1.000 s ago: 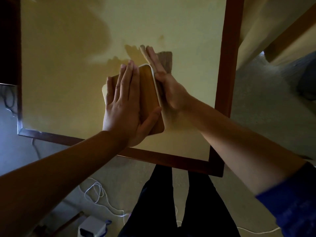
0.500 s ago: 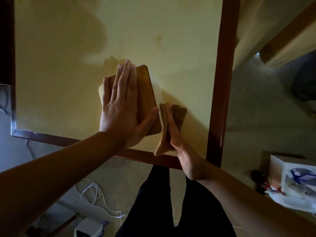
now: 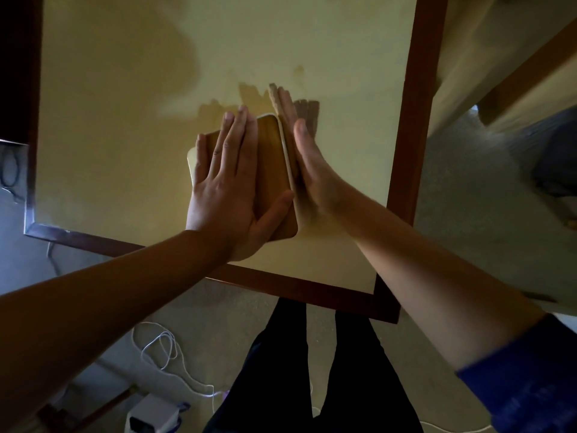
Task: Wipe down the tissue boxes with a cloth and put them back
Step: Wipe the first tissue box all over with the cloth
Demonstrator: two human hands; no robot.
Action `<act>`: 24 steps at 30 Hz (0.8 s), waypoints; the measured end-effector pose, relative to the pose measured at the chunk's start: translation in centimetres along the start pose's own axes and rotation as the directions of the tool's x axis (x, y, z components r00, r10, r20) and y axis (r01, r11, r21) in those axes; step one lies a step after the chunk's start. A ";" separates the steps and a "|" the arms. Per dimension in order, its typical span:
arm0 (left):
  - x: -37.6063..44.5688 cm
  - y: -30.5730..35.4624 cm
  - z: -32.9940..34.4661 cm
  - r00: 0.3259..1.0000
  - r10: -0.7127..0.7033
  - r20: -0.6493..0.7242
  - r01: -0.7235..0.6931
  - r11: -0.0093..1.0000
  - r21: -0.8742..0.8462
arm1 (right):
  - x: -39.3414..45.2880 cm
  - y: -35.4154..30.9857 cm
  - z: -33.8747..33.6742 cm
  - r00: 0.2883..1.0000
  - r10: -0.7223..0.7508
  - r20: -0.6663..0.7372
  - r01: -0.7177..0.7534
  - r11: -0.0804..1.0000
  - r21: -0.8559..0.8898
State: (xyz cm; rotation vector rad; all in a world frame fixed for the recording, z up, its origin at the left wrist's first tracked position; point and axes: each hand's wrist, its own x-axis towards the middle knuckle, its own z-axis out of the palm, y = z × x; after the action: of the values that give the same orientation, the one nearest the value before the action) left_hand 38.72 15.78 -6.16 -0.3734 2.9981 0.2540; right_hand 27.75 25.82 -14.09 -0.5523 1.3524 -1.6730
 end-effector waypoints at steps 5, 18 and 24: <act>0.0 -0.1 0.0 1.000 -0.001 -0.001 0.001 1.000 -0.009 | -7.1 1.4 1.9 1.000 0.006 0.002 -0.006 0.992 0.125; 0.1 -0.3 0.1 1.000 0.007 0.000 -0.007 1.000 -0.013 | -8.2 1.9 2.3 0.999 0.052 -0.008 -0.049 0.974 0.223; 0.1 -0.2 0.1 1.000 0.007 -0.004 -0.007 1.000 -0.020 | 1.4 1.7 0.6 0.997 -0.053 -0.050 0.056 0.996 0.073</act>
State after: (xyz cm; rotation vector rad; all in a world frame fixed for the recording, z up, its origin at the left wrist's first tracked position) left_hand 38.73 15.57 -6.30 -0.3659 3.0033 0.2839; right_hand 28.09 24.30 -15.74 -0.5122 1.3138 -1.7838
